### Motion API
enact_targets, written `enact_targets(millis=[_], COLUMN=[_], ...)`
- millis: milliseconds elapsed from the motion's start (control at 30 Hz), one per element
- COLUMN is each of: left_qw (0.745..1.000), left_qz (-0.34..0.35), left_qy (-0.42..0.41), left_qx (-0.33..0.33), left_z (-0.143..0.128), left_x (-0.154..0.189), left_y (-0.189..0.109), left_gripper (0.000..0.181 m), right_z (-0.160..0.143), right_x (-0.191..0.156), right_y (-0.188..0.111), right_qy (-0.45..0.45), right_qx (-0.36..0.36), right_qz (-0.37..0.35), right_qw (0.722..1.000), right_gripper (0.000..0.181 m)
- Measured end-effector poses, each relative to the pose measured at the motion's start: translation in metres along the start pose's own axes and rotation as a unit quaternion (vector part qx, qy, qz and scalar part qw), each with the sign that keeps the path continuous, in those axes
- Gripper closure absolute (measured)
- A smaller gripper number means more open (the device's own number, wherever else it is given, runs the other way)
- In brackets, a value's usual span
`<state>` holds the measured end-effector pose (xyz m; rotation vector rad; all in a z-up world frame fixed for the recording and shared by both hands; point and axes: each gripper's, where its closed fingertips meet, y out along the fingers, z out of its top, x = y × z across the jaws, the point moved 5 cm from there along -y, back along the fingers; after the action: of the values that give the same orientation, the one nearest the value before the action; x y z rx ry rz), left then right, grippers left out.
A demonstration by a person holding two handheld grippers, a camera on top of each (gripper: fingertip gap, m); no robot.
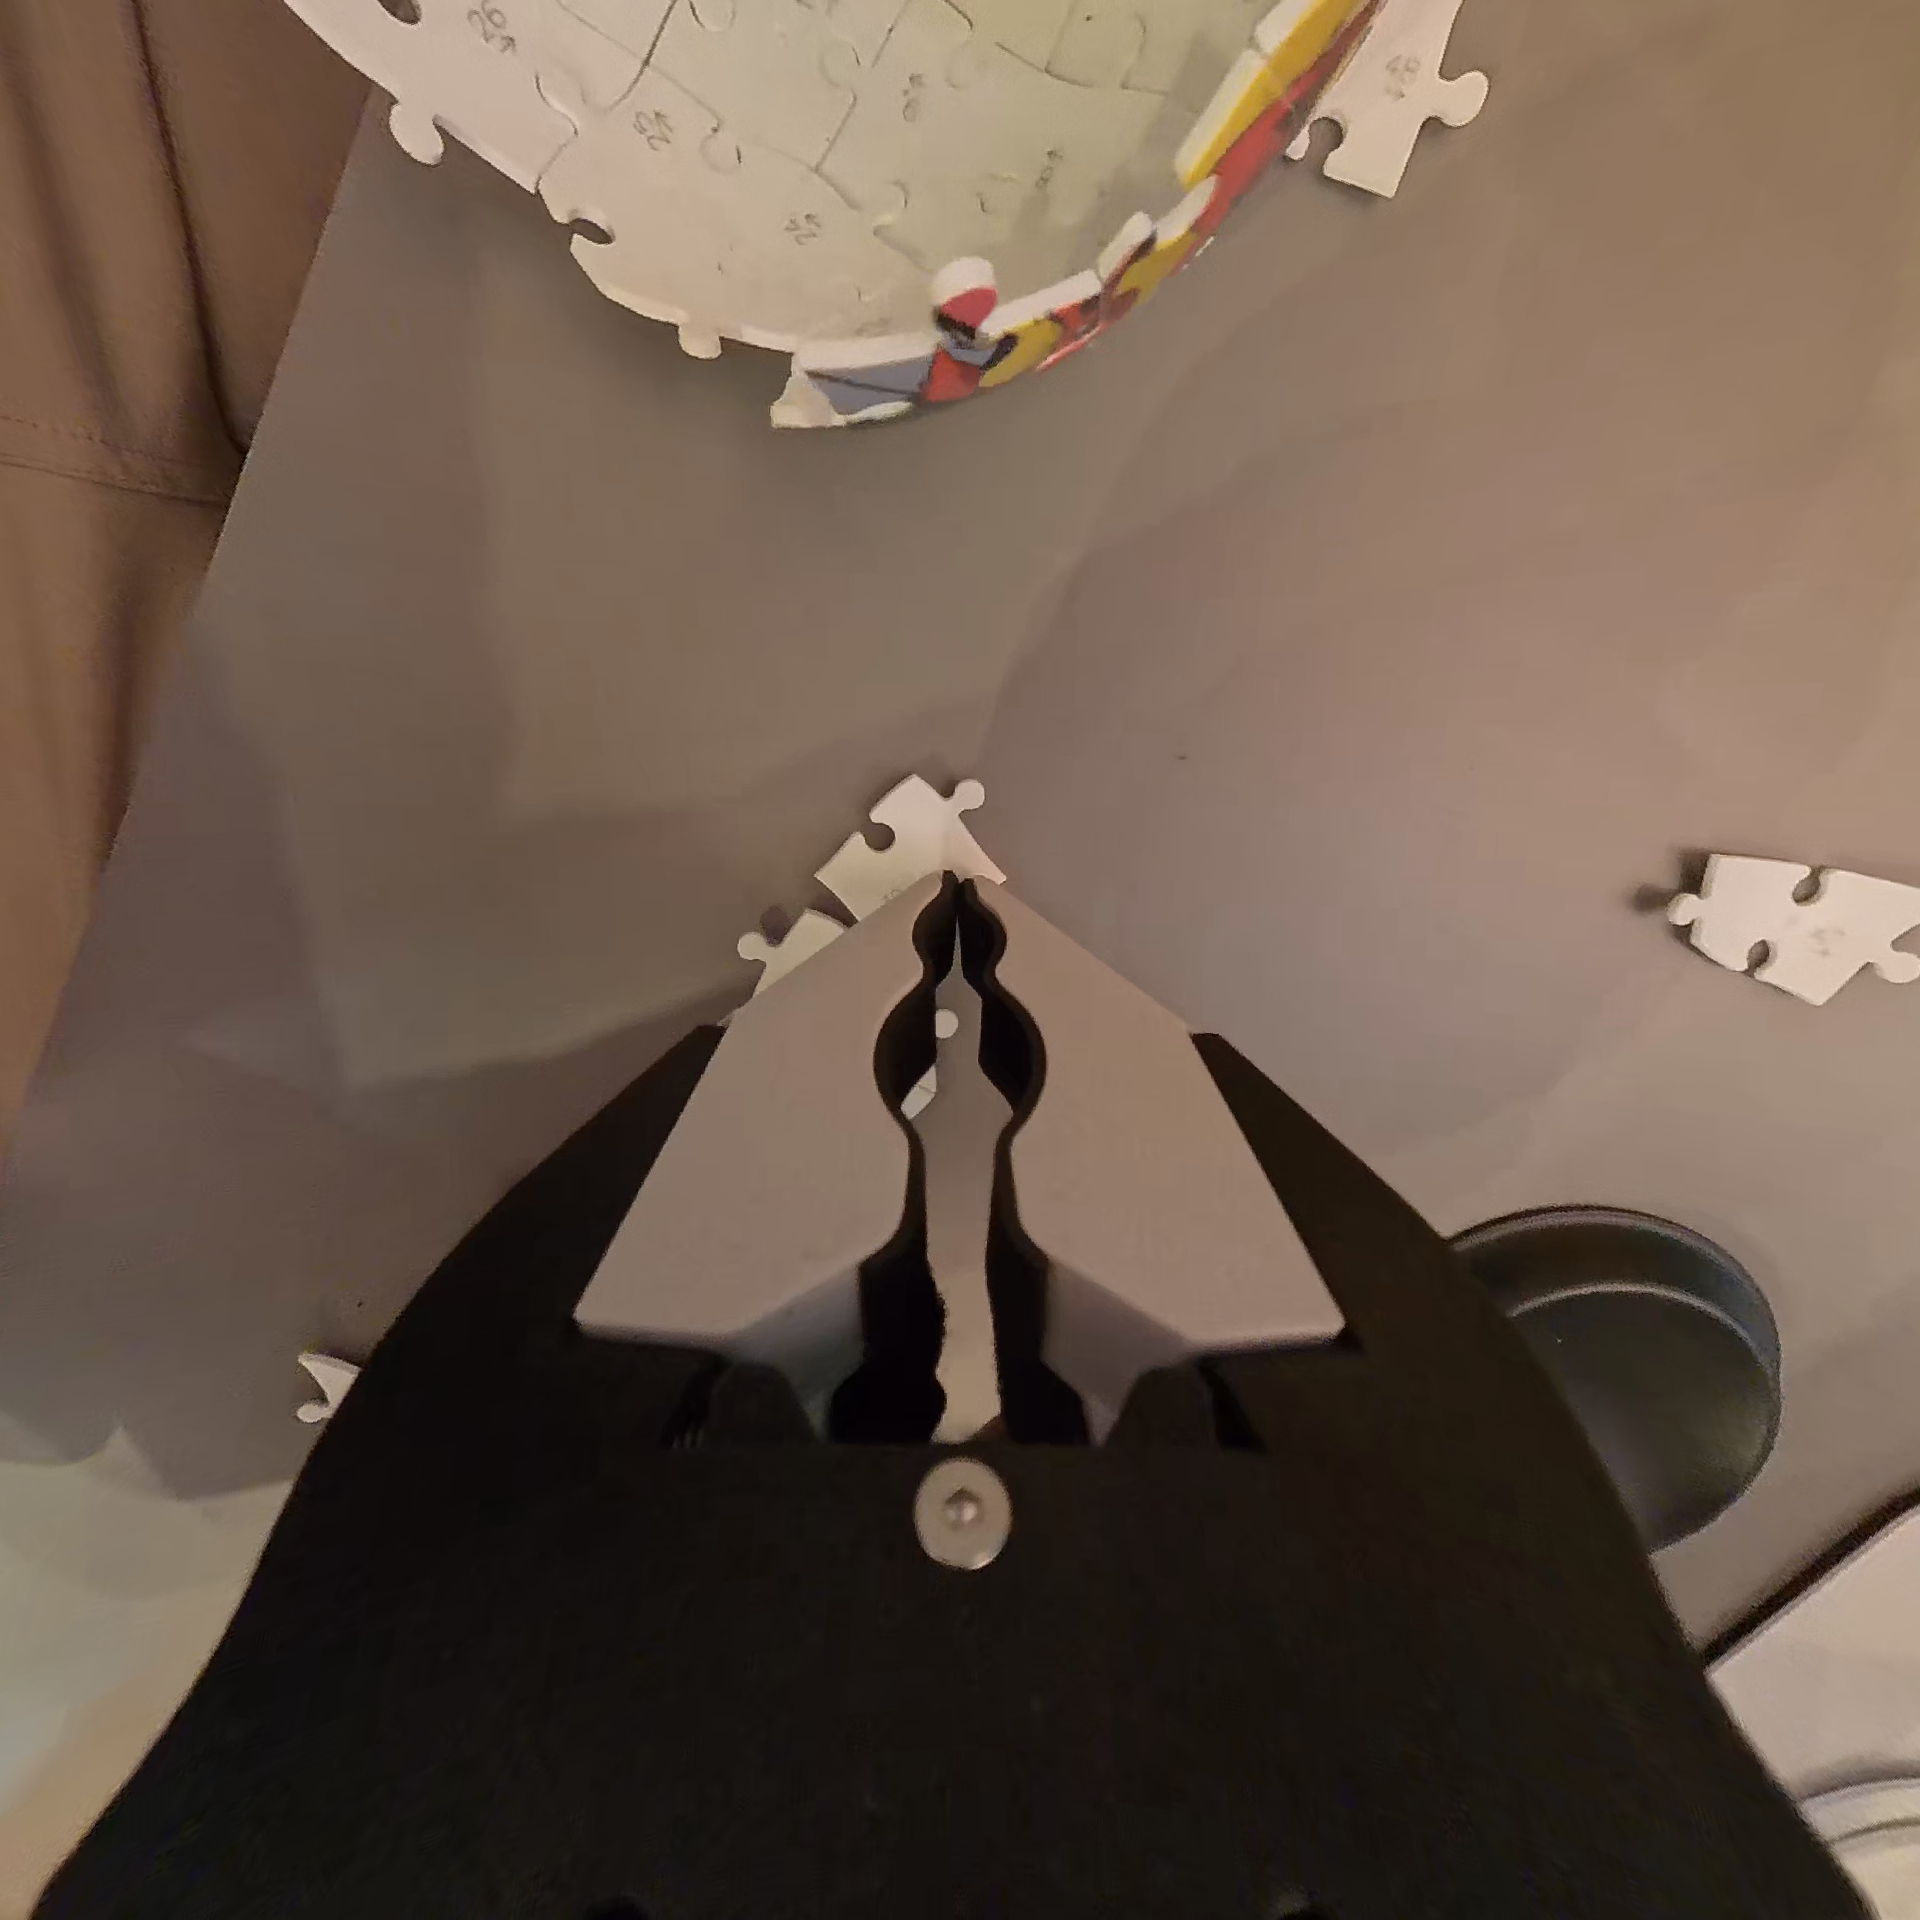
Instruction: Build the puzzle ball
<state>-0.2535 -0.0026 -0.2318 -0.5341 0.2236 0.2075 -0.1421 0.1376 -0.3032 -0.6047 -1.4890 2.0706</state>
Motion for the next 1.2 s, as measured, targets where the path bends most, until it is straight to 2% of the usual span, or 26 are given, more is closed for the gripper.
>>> enact_targets(millis=[1200], left_qw=[1.0], left_qz=[-0.002], left_qy=[0.001], left_qx=[0.0], left_z=[0.0001], left_x=[0.0008], left_y=[0.0002], left_gripper=[0.175], right_z=[-0.0044], right_x=[-0.0049], right_y=[-0.0014], right_qy=[0.008], right_qx=[0.012], right_qz=[-0.005], right_qw=[1.0], right_gripper=[0.181])
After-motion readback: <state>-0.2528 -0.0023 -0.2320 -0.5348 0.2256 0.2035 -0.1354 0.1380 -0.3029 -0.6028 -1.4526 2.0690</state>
